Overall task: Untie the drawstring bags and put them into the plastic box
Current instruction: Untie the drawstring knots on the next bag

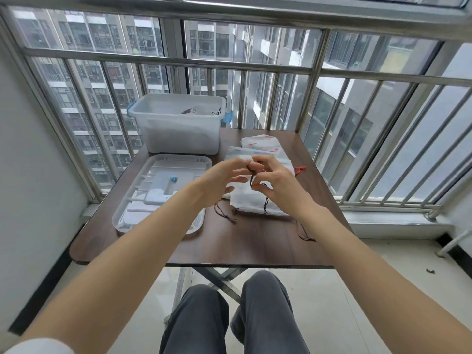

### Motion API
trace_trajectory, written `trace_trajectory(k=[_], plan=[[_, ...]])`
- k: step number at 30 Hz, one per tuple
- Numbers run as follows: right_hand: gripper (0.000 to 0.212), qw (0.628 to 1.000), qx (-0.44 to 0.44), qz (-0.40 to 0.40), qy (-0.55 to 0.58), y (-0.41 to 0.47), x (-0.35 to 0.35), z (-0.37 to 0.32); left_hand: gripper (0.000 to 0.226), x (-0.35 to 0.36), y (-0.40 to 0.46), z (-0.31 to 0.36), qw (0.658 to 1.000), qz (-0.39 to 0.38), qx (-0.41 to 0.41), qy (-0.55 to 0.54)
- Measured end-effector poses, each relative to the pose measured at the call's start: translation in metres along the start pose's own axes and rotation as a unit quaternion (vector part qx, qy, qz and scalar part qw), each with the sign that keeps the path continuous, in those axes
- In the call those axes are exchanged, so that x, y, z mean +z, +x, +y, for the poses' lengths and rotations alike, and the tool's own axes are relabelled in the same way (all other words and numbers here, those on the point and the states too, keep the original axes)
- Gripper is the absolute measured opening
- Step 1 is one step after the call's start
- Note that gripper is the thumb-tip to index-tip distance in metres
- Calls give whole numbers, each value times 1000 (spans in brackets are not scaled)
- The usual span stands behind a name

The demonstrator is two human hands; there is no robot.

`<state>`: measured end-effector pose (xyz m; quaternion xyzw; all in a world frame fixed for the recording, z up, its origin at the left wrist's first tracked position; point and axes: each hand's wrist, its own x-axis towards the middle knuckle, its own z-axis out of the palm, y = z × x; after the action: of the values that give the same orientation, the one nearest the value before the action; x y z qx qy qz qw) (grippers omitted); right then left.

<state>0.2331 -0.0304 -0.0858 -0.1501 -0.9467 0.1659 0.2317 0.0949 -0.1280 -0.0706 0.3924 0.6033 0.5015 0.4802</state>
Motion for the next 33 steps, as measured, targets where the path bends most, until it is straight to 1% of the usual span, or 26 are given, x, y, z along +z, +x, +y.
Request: trace_trajectory(k=[2,5,7,9,11,12,13,15,16,17,18,19,20,21,23,25,26,27,28,29,30,32,33], plan=[[5,1000,15,-8,-13,1,2,0,33,-1,0,0,1000,-1,4,22],[10,997,73,-9,-24,3,5,2,27,0,-3,6,1000,-7,13,24],[12,995,91,-7,-36,3,6,4,27,-1,-6,11,998,-2,13,57],[13,994,101,4,-36,4,6,4,30,0,-8,15,993,34,19,113],[13,993,114,18,-28,5,5,4,32,0,-8,16,976,94,46,193],[13,992,118,22,-26,6,5,4,30,-1,-8,15,956,122,64,259],[13,992,120,25,-26,7,5,4,29,-2,-9,15,926,143,78,339],[14,991,125,34,-23,7,6,4,24,-6,-8,12,853,163,87,487],[14,990,130,44,-19,7,7,4,21,-8,-8,10,820,164,82,542],[14,989,135,56,-12,7,8,4,16,-8,-9,9,796,164,71,578],[13,988,139,66,-6,7,9,4,12,-9,-9,8,784,168,63,594],[13,987,142,71,-4,8,10,5,13,-10,-10,7,785,171,65,592],[13,986,149,73,-6,10,11,6,22,-11,-9,6,796,169,74,577],[14,984,160,72,-10,11,12,7,28,-11,-10,5,814,168,95,548],[17,980,183,73,-9,14,14,8,28,-8,-12,5,856,177,150,461],[19,976,203,75,2,15,14,7,27,-4,-14,3,914,180,157,327],[19,974,213,75,6,16,15,7,29,-2,-14,2,947,168,139,234],[19,972,222,74,11,15,15,7,32,-1,-13,0,972,152,113,137],[19,970,231,76,24,15,16,7,35,-1,-11,-1,986,134,83,49],[19,966,241,80,47,15,17,7,37,-1,-10,-2,992,115,53,-17],[18,960,255,84,77,14,16,7,37,-3,-9,-4,993,105,27,-49],[16,938,297,88,159,14,14,8,35,-7,-9,-5,993,110,2,-43],[13,918,321,94,213,14,13,10,32,-10,-9,-7,992,120,2,-37]])
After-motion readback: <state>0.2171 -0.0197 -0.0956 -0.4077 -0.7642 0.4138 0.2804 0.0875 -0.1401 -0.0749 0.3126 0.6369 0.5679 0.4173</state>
